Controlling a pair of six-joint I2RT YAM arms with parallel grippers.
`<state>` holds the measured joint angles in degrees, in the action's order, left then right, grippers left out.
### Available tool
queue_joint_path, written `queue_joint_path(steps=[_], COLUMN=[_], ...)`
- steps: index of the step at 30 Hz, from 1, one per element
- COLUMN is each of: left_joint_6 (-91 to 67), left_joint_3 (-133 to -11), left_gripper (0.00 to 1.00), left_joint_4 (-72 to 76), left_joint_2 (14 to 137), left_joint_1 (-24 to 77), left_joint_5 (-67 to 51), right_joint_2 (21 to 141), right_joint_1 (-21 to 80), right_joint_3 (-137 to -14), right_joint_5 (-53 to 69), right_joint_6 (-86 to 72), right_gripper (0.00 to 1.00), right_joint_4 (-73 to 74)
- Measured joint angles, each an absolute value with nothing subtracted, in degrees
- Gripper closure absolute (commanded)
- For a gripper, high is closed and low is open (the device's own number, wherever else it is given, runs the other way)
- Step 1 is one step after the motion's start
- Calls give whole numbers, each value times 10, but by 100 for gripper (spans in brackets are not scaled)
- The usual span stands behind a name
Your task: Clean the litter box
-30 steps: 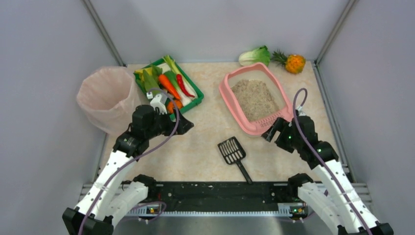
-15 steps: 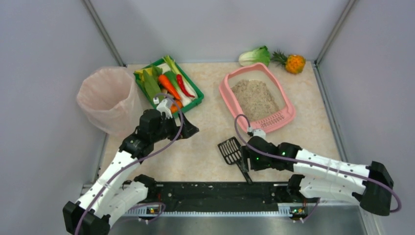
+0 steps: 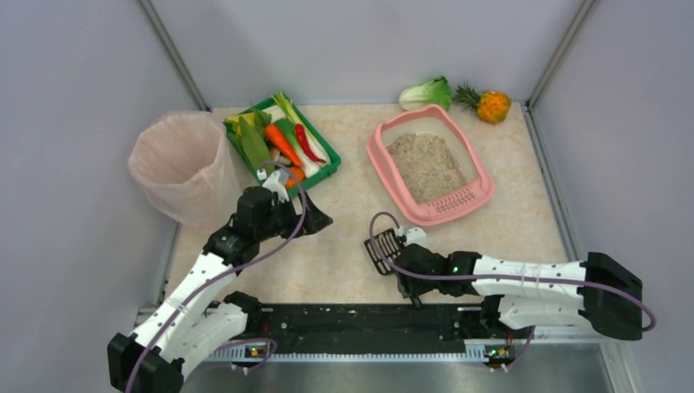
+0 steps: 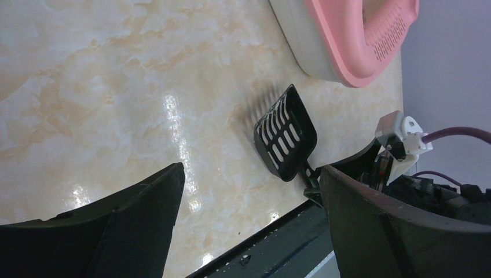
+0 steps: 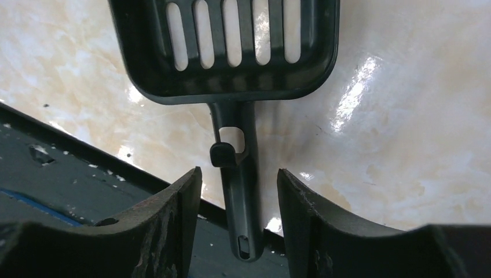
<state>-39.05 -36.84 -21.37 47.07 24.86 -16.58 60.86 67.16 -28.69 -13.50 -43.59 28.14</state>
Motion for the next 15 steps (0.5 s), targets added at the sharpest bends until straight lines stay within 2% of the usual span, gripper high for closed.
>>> queue_joint_path(steps=[8,15], left_joint_6=[-407,-451], left_joint_3=[-367,-344], left_gripper=[9,10], left_joint_4=[-204,-172], left_joint_2=[489,501], left_joint_1=[249,249], left_joint_5=[-164,-165], right_joint_2=[676,707], right_joint_1=[698,708], right_joint_3=[-292,-310], right_joint_5=[-189,-215], right_joint_6=[-437,-422], right_gripper=[69,99], right_joint_4=[253,247])
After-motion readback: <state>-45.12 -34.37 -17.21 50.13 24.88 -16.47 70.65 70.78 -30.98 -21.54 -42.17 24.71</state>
